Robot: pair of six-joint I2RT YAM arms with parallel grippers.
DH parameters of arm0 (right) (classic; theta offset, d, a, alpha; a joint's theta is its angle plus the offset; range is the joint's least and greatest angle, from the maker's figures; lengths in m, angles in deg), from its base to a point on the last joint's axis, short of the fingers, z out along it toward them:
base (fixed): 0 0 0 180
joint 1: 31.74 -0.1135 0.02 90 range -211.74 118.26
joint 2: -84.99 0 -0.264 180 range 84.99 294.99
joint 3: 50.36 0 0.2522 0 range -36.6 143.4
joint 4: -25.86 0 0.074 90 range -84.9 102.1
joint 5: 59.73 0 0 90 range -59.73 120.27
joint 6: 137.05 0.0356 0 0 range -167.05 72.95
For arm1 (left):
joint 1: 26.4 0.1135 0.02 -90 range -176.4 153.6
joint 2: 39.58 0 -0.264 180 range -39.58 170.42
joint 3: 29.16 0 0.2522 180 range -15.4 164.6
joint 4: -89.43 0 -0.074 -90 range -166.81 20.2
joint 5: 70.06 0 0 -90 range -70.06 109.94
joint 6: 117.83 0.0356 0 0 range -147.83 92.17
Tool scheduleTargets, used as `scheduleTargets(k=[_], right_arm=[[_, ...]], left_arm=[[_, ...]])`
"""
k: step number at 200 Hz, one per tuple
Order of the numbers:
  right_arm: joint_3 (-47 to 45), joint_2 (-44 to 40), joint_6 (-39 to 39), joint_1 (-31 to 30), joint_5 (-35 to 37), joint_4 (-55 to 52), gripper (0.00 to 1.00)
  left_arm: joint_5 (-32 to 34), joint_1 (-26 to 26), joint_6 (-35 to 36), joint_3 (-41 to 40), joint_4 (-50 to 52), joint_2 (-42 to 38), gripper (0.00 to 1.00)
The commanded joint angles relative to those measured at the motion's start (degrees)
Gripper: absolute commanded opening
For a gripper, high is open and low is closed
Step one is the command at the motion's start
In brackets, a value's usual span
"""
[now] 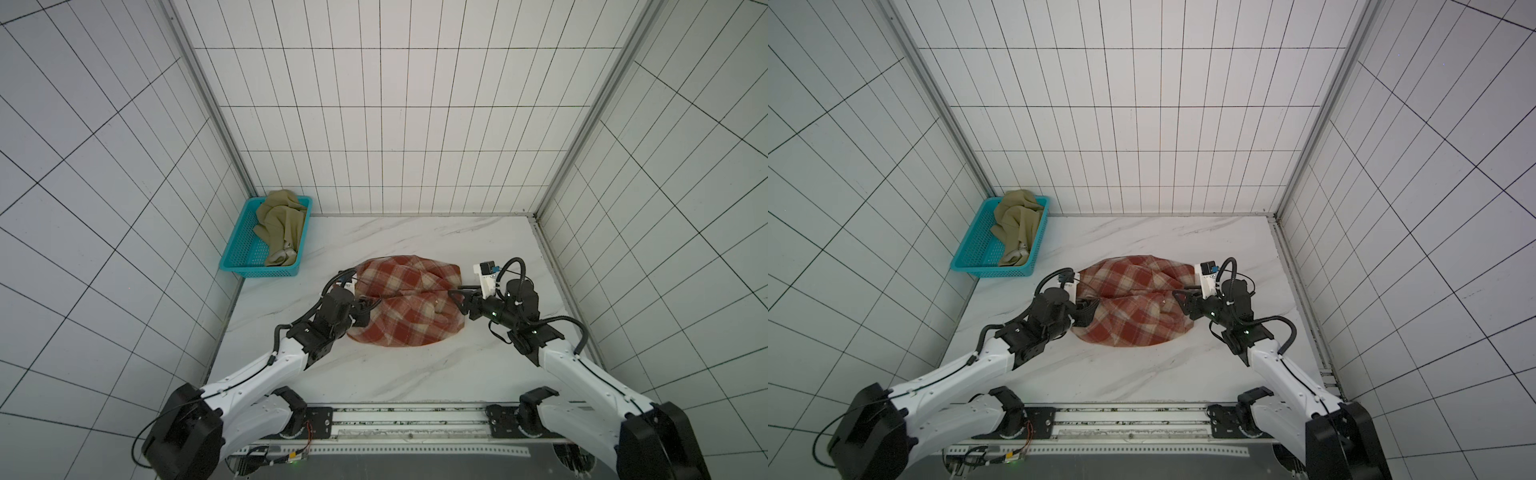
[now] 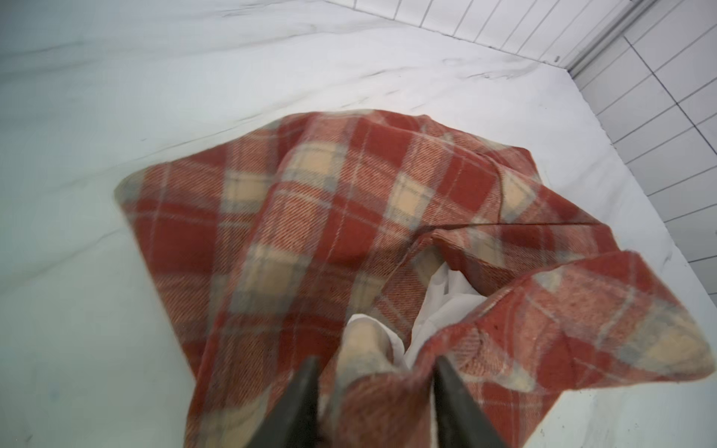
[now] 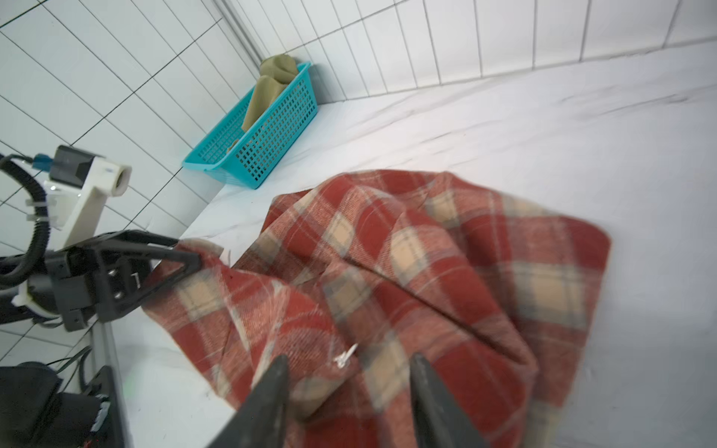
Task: Fold and stack skirts
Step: Flatten out the skirt at the center of the table, then move the skirt to the center of the table.
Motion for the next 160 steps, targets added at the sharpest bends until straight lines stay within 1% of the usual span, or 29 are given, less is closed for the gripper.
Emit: scheduleTargets(k=[1,22,37,51,63,96,120,143,160], right_arm=[[-3.3,-4.1,2.6,-1.4,4.6,0.3,0.57],[-2.4,-4.3,3.9,-1.5,5.0,-0.6,0.59],[-1.4,-1.0,4.8,-1.5,3.8,-0.3,0.59],[-0.8,2.6,7.4,-1.5,5.2,0.0,0.59],[-0.5,6.4,9.5,-1.5,6.2,0.8,0.57],[0.6,15.8,12.9,-1.5,8.0,4.1,0.57],[3.0,22.4,13.5,-1.6,10.0,4.9,0.55],[7.2,29.2,13.5,-1.5,10.9,5.8,0.48],[11.1,35.3,13.6,-1.4,11.1,8.2,0.39]], left_arm=[[4.7,-1.9,-3.9,-0.6,3.5,-5.0,0.62],[3.3,-1.9,-4.3,-0.8,5.2,-7.4,0.65],[2.7,-1.8,-4.2,-0.9,5.0,-7.6,0.67],[3.6,-1.4,-5.0,-0.5,5.3,-6.0,0.68],[3.6,-0.4,-5.8,0.2,4.9,-3.4,0.67],[-1.1,2.5,-7.0,3.7,5.2,7.4,0.67],[-1.2,2.8,-6.2,6.9,6.9,15.4,0.66],[-1.3,2.9,-6.4,7.9,3.4,19.7,0.61],[-0.9,3.4,-6.8,8.7,-0.9,21.8,0.55]])
